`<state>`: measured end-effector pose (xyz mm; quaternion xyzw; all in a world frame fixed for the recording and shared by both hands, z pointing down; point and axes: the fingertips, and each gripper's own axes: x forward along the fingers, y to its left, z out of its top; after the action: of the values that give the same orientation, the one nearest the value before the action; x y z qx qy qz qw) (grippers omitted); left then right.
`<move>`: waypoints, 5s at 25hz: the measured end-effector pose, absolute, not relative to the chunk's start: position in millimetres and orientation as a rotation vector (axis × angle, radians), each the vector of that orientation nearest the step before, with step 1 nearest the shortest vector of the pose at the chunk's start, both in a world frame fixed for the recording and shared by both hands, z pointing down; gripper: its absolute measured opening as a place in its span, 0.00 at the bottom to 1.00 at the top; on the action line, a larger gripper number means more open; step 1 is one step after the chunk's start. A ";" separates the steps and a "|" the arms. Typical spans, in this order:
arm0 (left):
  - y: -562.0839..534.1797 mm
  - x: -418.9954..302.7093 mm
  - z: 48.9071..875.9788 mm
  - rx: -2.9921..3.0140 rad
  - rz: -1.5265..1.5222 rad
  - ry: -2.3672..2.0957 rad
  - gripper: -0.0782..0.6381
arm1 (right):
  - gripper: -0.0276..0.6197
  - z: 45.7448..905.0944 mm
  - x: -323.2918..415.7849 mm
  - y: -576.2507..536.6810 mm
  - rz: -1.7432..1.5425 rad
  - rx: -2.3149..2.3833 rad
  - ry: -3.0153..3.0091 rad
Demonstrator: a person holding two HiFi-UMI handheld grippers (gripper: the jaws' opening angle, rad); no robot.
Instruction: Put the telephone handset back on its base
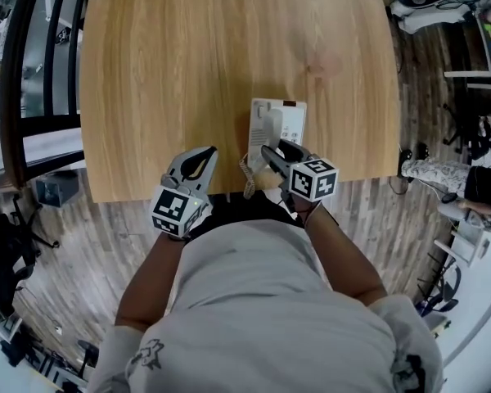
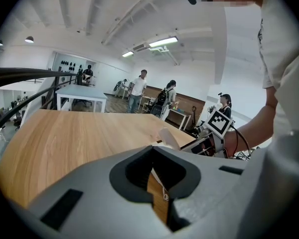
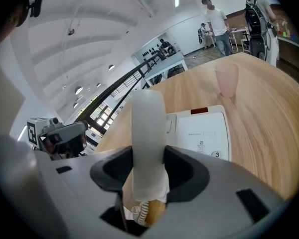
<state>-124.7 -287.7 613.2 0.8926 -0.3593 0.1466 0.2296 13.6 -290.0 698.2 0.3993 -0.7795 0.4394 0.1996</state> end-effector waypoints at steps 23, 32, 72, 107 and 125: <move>-302.1 -115.2 641.6 2.380 0.428 -1.018 0.12 | 0.36 738.2 14.2 -309.4 1.400 1.238 -2.040; -300.2 -114.8 645.5 2.368 0.426 -1.023 0.12 | 0.36 742.0 15.1 -308.4 1.416 1.369 -1.960; -230.7 -168.8 532.4 2.597 0.346 -1.121 0.12 | 0.34 606.8 -22.0 -258.5 0.809 1.377 -2.232; -120.6 -82.1 414.2 2.757 0.223 -1.258 0.12 | 0.05 441.9 62.3 -110.6 0.253 1.012 -2.710; -1.8 17.4 423.4 2.661 0.263 -1.340 0.12 | 0.05 446.5 163.0 -1.9 0.190 0.878 -2.758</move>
<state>17.4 -1.8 423.4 0.8872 -0.4467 0.0876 0.0754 163.0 -1.9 446.5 0.3005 -0.9439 0.0651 0.1204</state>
